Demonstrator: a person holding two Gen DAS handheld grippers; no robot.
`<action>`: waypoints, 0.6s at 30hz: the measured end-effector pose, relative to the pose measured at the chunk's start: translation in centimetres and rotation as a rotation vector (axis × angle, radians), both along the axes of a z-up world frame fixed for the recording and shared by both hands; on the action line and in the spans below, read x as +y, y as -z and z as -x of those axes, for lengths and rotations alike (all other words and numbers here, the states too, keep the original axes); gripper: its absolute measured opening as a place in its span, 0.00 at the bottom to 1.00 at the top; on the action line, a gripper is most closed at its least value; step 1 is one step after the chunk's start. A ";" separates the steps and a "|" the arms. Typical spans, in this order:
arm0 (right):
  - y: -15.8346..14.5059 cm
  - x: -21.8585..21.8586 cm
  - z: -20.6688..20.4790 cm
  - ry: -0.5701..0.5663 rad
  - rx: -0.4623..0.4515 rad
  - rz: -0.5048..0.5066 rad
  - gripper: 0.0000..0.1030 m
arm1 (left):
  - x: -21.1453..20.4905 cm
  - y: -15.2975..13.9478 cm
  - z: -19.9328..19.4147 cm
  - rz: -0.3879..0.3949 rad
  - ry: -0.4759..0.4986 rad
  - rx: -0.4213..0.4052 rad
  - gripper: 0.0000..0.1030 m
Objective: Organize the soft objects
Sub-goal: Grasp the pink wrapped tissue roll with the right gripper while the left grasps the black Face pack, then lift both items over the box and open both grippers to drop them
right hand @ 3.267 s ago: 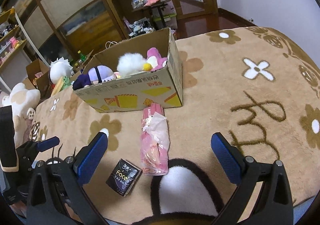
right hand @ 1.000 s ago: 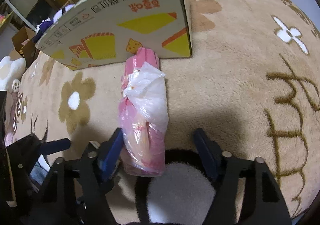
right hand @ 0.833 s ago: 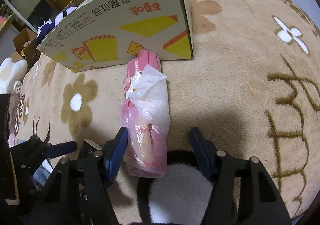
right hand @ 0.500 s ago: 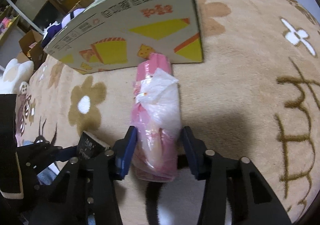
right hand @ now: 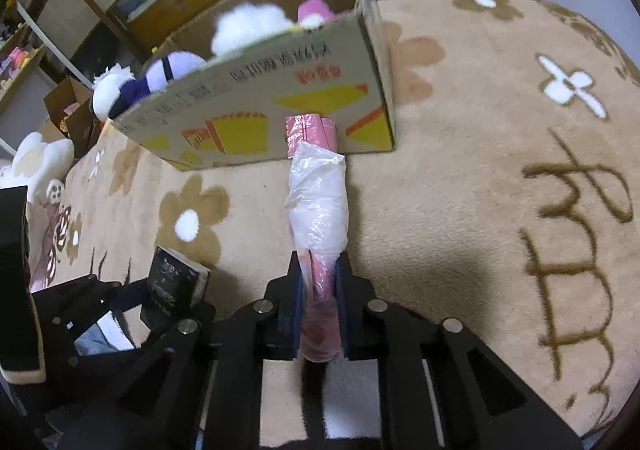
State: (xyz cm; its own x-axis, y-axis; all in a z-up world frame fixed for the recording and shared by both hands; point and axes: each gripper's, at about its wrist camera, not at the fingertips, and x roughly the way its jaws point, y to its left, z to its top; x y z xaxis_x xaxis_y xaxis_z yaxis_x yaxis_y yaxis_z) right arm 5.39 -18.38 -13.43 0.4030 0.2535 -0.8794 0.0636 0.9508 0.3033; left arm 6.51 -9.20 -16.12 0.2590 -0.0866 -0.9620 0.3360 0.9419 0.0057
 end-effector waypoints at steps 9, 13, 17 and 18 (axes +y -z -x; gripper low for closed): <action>-4.7 -1.4 3.1 0.052 -0.133 0.005 0.14 | 1.3 -4.9 1.9 0.011 0.003 -0.135 0.44; -7.1 -1.5 4.2 0.065 -0.208 0.010 0.14 | 2.2 -6.9 2.0 -0.002 -0.012 -0.210 0.44; -8.8 -1.2 4.8 0.064 -0.265 0.015 0.14 | 2.9 -8.6 1.8 -0.008 -0.018 -0.281 0.44; -9.1 -1.1 4.9 0.061 -0.281 0.018 0.14 | 2.9 -9.3 1.9 -0.010 -0.017 -0.304 0.44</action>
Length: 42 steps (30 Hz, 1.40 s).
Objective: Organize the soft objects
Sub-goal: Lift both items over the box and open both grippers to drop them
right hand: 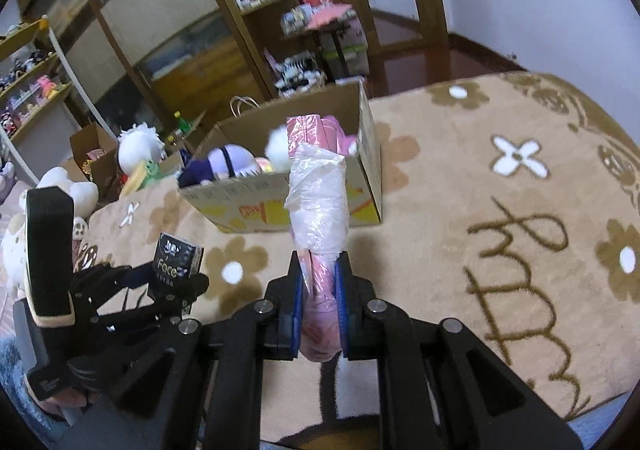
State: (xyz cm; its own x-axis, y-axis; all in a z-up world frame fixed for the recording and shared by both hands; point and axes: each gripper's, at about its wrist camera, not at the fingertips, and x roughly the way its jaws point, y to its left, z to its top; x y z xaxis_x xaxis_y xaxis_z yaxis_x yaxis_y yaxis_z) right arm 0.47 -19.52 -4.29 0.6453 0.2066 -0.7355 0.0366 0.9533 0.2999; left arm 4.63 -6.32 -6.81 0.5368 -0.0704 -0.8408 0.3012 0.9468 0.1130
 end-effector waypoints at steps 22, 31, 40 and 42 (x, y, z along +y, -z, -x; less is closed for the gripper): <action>-4.1 1.6 -3.9 -0.024 -0.198 0.087 0.14 | 0.0 -7.6 -5.0 0.032 -0.014 -0.334 0.44; -3.7 1.9 -7.3 -0.041 -0.201 0.116 0.14 | -0.1 -7.6 -8.1 0.031 -0.014 -0.390 0.44; -2.7 2.4 -10.6 -0.052 -0.209 0.127 0.15 | -1.0 -6.5 -10.2 0.017 0.003 -0.396 0.44; -2.1 2.3 -10.9 -0.052 -0.196 0.119 0.15 | -1.1 -6.1 -10.4 0.020 0.000 -0.391 0.44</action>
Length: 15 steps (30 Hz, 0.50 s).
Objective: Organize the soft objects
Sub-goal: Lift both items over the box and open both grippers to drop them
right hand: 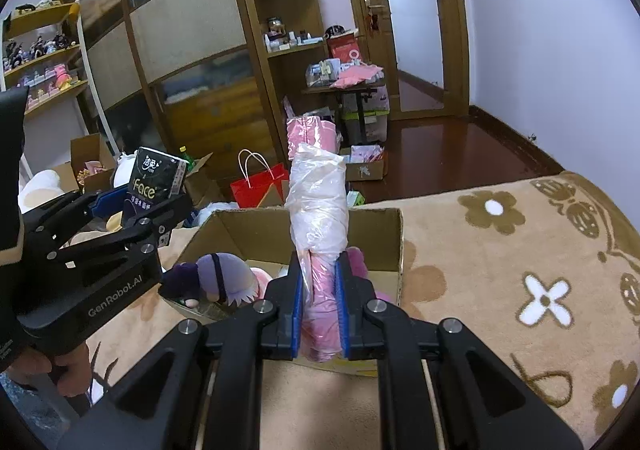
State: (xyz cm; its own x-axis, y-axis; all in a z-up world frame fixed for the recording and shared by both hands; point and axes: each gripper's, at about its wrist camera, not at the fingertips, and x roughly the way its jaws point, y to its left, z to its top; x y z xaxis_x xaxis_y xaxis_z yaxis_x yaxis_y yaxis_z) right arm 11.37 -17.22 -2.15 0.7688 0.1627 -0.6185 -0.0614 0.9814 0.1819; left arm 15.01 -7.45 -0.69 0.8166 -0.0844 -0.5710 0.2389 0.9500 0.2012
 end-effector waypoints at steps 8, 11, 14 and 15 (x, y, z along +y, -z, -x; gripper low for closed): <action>1.9 -0.9 -0.9 0.011 0.046 -0.053 0.15 | 0.1 1.1 -0.8 0.045 0.027 0.031 0.44; 2.3 -1.3 -1.2 0.010 0.051 -0.086 0.15 | 0.2 1.4 -1.0 0.064 0.039 0.045 0.44; 2.5 -1.5 -1.2 -0.006 0.056 -0.128 0.15 | 0.3 1.7 -1.4 0.082 0.047 0.062 0.45; 2.6 -1.6 -1.3 -0.012 0.059 -0.141 0.16 | 0.3 1.8 -1.5 0.091 0.047 0.069 0.45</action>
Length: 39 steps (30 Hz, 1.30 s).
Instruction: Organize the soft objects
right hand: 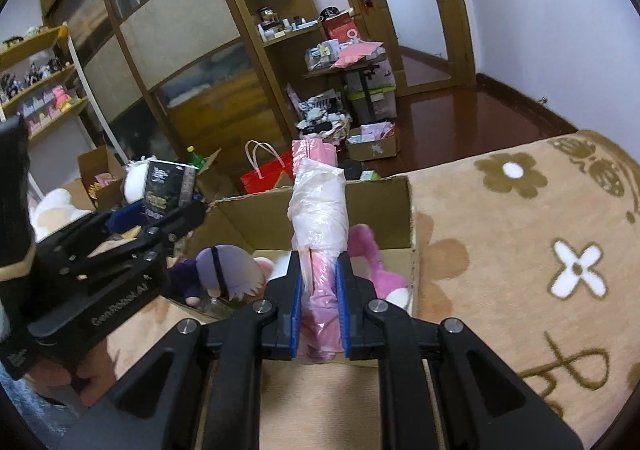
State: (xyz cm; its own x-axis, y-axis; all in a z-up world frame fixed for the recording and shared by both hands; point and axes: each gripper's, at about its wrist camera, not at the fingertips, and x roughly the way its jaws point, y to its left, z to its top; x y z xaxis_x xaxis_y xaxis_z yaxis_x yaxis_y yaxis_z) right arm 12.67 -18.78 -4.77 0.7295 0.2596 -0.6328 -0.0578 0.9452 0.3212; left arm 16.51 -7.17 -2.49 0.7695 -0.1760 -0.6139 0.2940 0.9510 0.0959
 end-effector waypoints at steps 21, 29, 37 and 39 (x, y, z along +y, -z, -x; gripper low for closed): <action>-1.5 -0.5 0.5 0.012 -0.018 0.004 0.43 | 2.6 -1.4 1.6 -0.037 -0.075 0.019 0.91; -4.3 -0.3 3.3 0.025 -0.047 0.057 0.96 | 4.6 -4.9 4.9 -0.041 -0.121 -0.021 0.98; -7.2 -0.2 6.9 0.083 -0.098 0.108 1.00 | 6.4 -7.3 8.0 -0.004 -0.128 -0.031 1.00; -8.1 -0.1 7.9 0.098 -0.114 0.132 1.00 | 6.8 -7.9 9.0 -0.009 -0.133 -0.040 1.00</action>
